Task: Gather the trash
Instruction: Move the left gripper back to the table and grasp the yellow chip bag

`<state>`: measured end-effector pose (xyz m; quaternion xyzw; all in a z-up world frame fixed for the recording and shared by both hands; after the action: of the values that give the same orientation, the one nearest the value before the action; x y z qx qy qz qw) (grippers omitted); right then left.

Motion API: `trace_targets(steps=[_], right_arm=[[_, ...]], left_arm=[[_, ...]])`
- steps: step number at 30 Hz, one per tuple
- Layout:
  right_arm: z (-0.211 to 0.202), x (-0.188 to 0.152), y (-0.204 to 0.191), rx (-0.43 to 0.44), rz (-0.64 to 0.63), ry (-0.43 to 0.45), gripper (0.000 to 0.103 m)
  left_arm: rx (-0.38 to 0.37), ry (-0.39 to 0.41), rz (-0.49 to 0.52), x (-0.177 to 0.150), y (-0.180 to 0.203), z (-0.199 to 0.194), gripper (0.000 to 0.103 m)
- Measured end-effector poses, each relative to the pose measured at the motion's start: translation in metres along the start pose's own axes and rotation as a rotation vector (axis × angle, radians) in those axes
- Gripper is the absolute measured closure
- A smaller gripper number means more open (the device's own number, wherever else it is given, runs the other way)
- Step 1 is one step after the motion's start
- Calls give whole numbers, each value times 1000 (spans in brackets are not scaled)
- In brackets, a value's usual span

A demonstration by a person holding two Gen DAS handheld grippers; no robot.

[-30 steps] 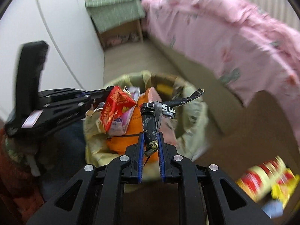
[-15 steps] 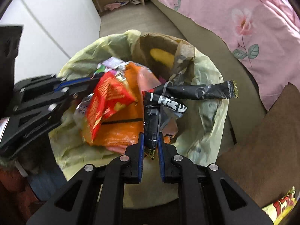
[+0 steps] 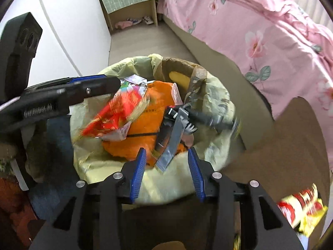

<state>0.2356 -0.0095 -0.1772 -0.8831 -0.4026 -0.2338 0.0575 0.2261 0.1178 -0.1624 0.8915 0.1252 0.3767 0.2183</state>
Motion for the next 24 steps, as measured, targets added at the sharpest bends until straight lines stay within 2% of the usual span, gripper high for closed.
trace_targets(steps=[4, 6, 10, 15, 20, 24], right_arm=[[-37, -10, 11, -24, 50, 82, 60], [-60, -17, 23, -46, 95, 135, 60], [-106, -45, 57, -119, 202, 243, 59], [-157, -101, 102, -234, 333, 378, 44], [-161, -168, 141, -275, 458, 322, 44], [-163, -215, 158, -326, 524, 295, 44]], left_arm=[[56, 29, 45, 3, 6, -13, 47], [53, 42, 45, 4, 13, -21, 47], [7, 72, 90, 6, 40, -31, 47], [-124, 88, 210, -1, 106, -30, 43], [-237, 13, 371, -29, 183, -3, 42], [-273, -41, 500, -53, 232, 16, 42]])
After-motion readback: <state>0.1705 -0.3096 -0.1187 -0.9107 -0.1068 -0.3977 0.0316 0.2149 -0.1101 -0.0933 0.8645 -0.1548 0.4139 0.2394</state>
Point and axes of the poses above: each gripper's, at about its wrist camera, not at the fingertips, and z roughly the way its jaws point, y to its right, x to its top, the point moved 10 cm from there along z, roughly the way its jaws point, and after that the axes turned 8 degrees about -x, right-handed, at the moved point
